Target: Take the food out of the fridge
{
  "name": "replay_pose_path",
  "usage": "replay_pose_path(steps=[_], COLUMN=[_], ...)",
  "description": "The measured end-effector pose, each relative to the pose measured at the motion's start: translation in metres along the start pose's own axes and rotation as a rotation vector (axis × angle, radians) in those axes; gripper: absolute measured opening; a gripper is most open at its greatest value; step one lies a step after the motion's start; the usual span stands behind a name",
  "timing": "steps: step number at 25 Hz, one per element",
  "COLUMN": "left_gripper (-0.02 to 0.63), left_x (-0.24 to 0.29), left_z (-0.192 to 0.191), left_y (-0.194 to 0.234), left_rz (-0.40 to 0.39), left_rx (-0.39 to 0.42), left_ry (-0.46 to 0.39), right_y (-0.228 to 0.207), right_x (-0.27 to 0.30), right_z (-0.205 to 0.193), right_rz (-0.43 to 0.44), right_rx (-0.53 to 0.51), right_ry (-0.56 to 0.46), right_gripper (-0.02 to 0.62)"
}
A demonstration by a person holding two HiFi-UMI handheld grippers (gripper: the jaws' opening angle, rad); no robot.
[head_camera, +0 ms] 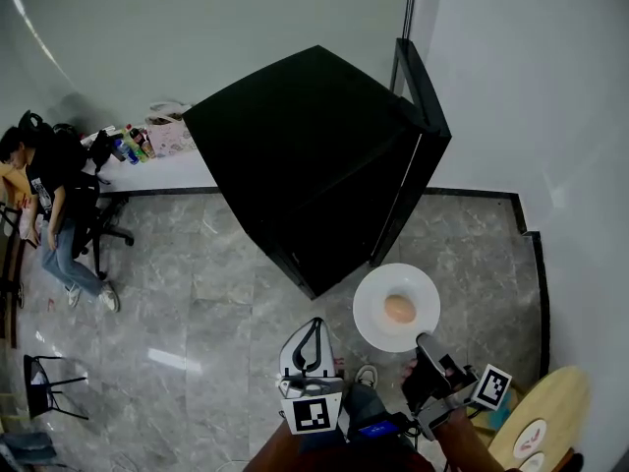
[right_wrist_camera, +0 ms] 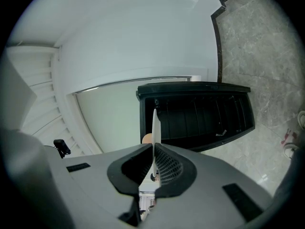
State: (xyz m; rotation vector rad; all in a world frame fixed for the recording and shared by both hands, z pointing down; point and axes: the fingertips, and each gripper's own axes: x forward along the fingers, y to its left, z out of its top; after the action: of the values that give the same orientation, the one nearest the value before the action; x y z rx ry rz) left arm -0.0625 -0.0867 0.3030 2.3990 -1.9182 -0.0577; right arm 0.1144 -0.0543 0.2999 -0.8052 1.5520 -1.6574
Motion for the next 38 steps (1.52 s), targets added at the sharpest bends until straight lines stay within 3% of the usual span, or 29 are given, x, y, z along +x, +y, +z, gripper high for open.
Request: replay_pose_path(steps=[5,10,38], left_gripper=[0.012,0.012,0.012], left_x=[-0.015,-0.011,-0.031], left_z=[0.017,0.032,0.063], left_y=[-0.001,-0.008,0.004], left_rz=[0.007,-0.015,-0.034], left_rx=[-0.002,0.055,0.042], left_ry=[0.005,-0.02,-0.072], right_y=[0.017,0.038,0.069], right_x=[-0.006,-0.006,-0.013], right_z=[-0.011,-0.011,-0.047], right_rz=[-0.004,0.016,0.053], right_rx=[-0.011,-0.011,-0.062], right_ry=[0.006,0.008,0.022], right_gripper=[0.032,0.032,0.032])
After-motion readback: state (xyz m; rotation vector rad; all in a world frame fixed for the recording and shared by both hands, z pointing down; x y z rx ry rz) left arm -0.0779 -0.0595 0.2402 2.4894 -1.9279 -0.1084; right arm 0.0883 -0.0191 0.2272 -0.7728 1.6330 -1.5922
